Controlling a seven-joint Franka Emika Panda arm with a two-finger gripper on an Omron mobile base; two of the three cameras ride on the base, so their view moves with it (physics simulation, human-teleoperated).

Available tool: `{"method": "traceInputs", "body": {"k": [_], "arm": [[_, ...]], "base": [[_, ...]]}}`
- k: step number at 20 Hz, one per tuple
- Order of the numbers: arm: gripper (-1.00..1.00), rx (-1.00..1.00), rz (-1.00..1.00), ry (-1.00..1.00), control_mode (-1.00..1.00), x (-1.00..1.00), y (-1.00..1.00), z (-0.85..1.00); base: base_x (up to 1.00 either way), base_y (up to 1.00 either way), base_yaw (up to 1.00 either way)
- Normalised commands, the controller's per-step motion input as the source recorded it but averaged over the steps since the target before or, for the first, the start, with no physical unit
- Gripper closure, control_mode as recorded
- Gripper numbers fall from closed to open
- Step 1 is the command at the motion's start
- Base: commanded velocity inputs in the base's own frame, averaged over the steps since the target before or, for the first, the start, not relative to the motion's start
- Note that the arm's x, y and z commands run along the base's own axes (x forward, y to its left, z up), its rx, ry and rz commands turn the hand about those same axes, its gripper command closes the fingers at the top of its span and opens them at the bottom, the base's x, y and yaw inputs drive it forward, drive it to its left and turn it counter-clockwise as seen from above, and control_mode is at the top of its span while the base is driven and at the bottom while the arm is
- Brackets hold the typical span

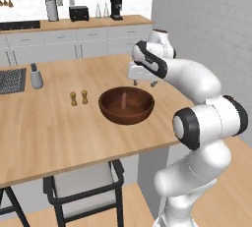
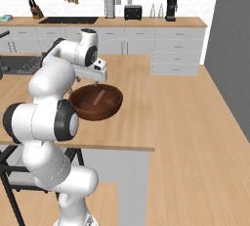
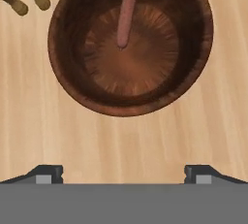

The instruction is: Place one bun and one sausage from the bowl on each plate.

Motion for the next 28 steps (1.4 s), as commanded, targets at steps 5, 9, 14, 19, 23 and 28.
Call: {"method": "traceInputs", "body": {"k": [5,9,14,19,23,28], "arm": [[-1.00,-0.11,-0.05,0.00,-1.00,0.77,0.06,-0.65],[-1.00,-0.01,-0.07,0.00,-1.00,0.61,0.00,-0.60],[-1.00,0.04,-0.14,-0.06,-1.00,0.01,0.01,-0.68],[-1.00,0.01,-0.10,-0.02,-1.00,0.31,0.24,-0.58],[-1.00,0.00,-0.06,-0.01,-1.00,0.68,0.20,-0.33],[-1.00,0.00,0.00,0.00,-1.00,0.71,0.04,-0.35]], "base": [[0.00,0.00,0.00],[0.00,0.00,0.00],[0.00,0.00,0.00],[0.00,0.00,0.00],[0.00,0.00,0.00],[0.00,0.00,0.00]]}}
